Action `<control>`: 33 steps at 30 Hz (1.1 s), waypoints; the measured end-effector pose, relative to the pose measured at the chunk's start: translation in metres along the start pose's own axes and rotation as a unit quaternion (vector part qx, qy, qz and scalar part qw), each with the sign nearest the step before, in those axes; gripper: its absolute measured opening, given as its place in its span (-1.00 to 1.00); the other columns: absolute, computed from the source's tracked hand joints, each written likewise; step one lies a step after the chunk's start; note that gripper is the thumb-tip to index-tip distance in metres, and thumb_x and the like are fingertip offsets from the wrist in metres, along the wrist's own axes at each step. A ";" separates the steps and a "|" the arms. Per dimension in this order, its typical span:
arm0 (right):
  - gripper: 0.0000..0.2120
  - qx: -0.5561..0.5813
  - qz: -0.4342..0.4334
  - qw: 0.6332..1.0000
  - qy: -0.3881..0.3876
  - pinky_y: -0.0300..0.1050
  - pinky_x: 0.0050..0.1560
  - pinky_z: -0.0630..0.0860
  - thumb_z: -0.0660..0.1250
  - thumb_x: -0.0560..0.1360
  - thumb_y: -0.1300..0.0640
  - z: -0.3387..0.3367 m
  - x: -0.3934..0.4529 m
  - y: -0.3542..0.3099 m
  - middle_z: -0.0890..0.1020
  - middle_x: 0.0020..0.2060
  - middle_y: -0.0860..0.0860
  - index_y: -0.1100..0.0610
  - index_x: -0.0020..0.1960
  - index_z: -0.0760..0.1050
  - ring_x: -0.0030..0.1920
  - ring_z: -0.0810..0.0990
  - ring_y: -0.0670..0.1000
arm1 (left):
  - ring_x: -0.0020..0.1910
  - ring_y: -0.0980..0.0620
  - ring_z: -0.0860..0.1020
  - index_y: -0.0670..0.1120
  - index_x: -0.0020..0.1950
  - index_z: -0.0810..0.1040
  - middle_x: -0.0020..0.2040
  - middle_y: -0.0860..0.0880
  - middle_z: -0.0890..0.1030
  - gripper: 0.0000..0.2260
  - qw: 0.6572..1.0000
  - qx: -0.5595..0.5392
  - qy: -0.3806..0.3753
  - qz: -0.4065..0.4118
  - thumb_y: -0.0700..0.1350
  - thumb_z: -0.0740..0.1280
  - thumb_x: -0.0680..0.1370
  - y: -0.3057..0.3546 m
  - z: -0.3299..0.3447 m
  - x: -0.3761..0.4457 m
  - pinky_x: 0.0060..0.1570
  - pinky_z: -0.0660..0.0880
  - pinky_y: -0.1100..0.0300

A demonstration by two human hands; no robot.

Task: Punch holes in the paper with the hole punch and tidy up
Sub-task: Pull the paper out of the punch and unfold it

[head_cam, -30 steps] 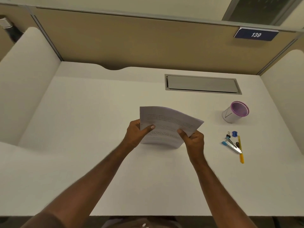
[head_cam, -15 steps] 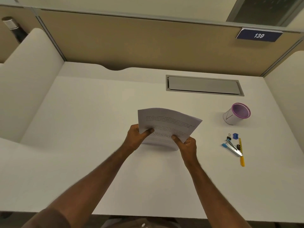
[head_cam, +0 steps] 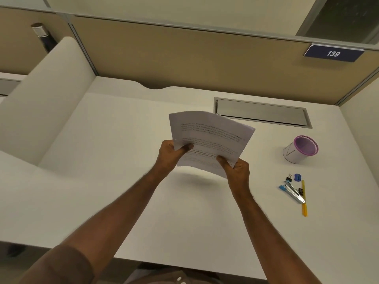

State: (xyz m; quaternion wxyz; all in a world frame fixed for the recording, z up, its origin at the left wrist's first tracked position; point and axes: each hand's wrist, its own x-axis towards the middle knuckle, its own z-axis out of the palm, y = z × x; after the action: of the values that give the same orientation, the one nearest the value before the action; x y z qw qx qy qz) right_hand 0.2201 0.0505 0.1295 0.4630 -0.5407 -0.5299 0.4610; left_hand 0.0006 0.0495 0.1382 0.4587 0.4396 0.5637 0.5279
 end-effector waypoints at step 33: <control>-0.81 0.046 0.247 0.965 -0.077 0.10 0.07 0.65 0.50 0.44 0.29 0.136 0.006 -0.006 0.74 0.00 0.10 0.03 -0.05 0.66 -0.02 0.73 0.16 | -0.28 -0.06 0.50 -0.09 -0.37 0.48 -0.31 -0.07 0.56 -0.69 0.976 0.087 0.131 -0.152 -0.15 0.47 0.53 -0.039 -0.143 0.019 -0.16 0.45 0.08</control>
State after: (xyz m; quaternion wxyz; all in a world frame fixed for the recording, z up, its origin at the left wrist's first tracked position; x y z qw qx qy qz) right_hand 0.0844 0.0584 0.1155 0.3169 -0.5953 -0.3924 0.6255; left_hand -0.1437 0.0389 0.1018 0.4157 0.3141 0.7230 0.4538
